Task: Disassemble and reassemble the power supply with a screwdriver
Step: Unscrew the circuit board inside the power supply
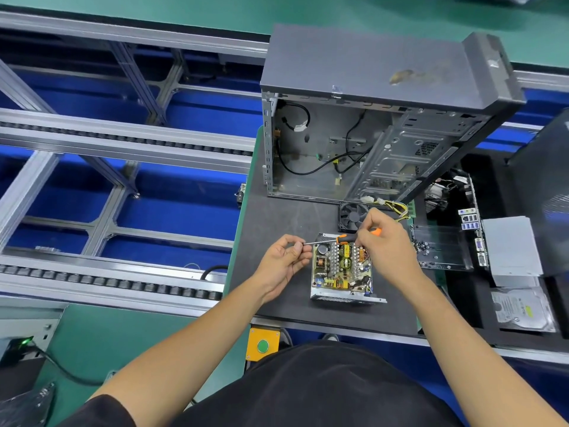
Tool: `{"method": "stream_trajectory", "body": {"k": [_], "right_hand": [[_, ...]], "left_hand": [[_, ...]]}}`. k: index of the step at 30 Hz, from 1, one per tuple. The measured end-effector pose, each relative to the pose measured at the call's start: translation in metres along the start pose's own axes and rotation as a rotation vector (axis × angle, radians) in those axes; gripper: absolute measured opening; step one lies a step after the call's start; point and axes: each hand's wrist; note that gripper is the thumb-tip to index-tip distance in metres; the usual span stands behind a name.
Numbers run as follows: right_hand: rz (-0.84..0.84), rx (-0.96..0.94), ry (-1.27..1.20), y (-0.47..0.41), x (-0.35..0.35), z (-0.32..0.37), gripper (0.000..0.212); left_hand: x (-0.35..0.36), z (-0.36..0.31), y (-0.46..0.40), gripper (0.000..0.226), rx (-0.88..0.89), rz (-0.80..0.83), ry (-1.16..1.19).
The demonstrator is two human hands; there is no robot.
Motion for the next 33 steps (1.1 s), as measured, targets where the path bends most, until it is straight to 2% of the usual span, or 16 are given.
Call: {"method": "stream_trajectory", "body": {"k": [11, 16, 22, 29, 33], "right_hand": [[-0.017, -0.064, 0.136, -0.002, -0.009, -0.011, 0.007], [-0.021, -0.043, 0.030, -0.002, -0.024, -0.025, 0.012], [-0.025, -0.069, -0.245, -0.003, -0.042, -0.043, 0.007], [-0.007, -0.061, -0.240, -0.006, -0.060, -0.064, 0.007], [0.007, -0.076, -0.214, -0.011, -0.069, -0.075, 0.008]], "left_hand": [[0.008, 0.003, -0.021, 0.008, 0.038, 0.006, -0.142], [0.020, 0.002, -0.032, 0.004, 0.064, 0.039, -0.233], [0.041, 0.006, -0.041, 0.004, 0.127, 0.022, -0.341], [0.063, 0.023, -0.055, 0.004, 0.152, -0.046, -0.331], [0.070, 0.025, -0.063, 0.011, 0.154, -0.025, -0.301]]}}
Point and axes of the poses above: each hand's wrist, its own y-axis away from the middle knuckle, its own x-axis out of the palm, z = x × y, and after that the axes turned 12 degrees about z, right-handed
